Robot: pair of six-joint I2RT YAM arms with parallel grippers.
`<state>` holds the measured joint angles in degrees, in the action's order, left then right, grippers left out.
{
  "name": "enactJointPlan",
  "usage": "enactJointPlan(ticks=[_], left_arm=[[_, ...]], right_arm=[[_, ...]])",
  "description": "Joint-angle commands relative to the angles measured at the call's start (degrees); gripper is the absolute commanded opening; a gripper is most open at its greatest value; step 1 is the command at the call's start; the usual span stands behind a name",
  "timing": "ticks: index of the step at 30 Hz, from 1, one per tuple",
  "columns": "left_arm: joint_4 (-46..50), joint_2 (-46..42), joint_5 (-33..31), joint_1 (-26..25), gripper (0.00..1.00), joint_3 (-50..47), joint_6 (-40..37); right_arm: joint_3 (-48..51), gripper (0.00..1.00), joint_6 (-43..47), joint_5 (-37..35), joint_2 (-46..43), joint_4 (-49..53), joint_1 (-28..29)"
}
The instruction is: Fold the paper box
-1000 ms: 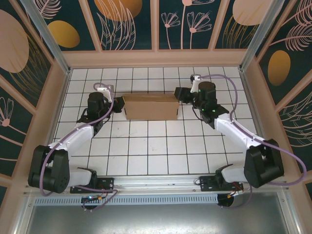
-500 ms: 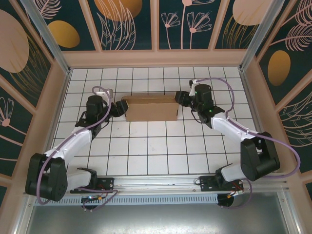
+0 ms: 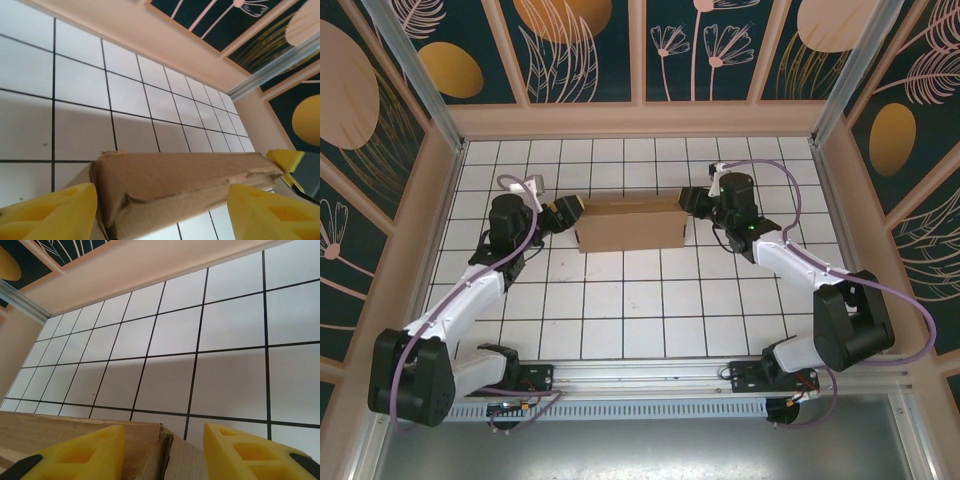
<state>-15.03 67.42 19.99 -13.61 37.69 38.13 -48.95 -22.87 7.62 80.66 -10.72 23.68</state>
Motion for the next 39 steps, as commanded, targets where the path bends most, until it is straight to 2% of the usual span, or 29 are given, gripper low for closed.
enactJointPlan(ticks=[1, 7, 15, 20, 25, 31, 35, 39], left_arm=[[-2.43, 2.85, -3.50, 0.45, 0.68, 1.85, 3.86], [-5.65, 8.07, -3.42, 0.62, 0.64, 1.44, 6.01], [-12.47, 6.24, -5.36, 0.56, 0.57, -11.43, 11.04], [-12.59, 7.02, -7.17, 0.51, 0.59, -14.64, 11.53], [-12.83, 9.49, -7.49, 0.51, 0.57, -15.05, 10.98], [-9.90, 7.77, -5.81, 0.52, 0.60, -10.42, 8.70], [-8.11, 3.40, -5.77, 0.56, 0.65, -7.20, 7.50], [-5.63, 1.11, -5.51, 0.56, 0.67, -3.88, 6.98]], right_arm=[[1.57, 0.45, 1.07, -2.25, -1.00, 0.71, 0.05], [2.51, 0.45, 1.59, -2.47, -1.28, 0.48, 0.31], [8.91, 0.45, 2.35, -5.88, -1.65, -3.69, 2.62], [14.25, 0.45, 1.17, -8.22, 0.71, -8.15, 4.10], [9.43, 0.46, 2.77, -8.23, 1.74, -4.68, 3.76], [5.66, 0.49, 1.98, -3.49, -0.81, -2.88, 2.94], [4.28, 0.51, 0.24, 2.89, -5.05, -3.57, 0.49], [2.73, 0.57, -1.07, 6.71, -7.38, -2.44, -1.69]])
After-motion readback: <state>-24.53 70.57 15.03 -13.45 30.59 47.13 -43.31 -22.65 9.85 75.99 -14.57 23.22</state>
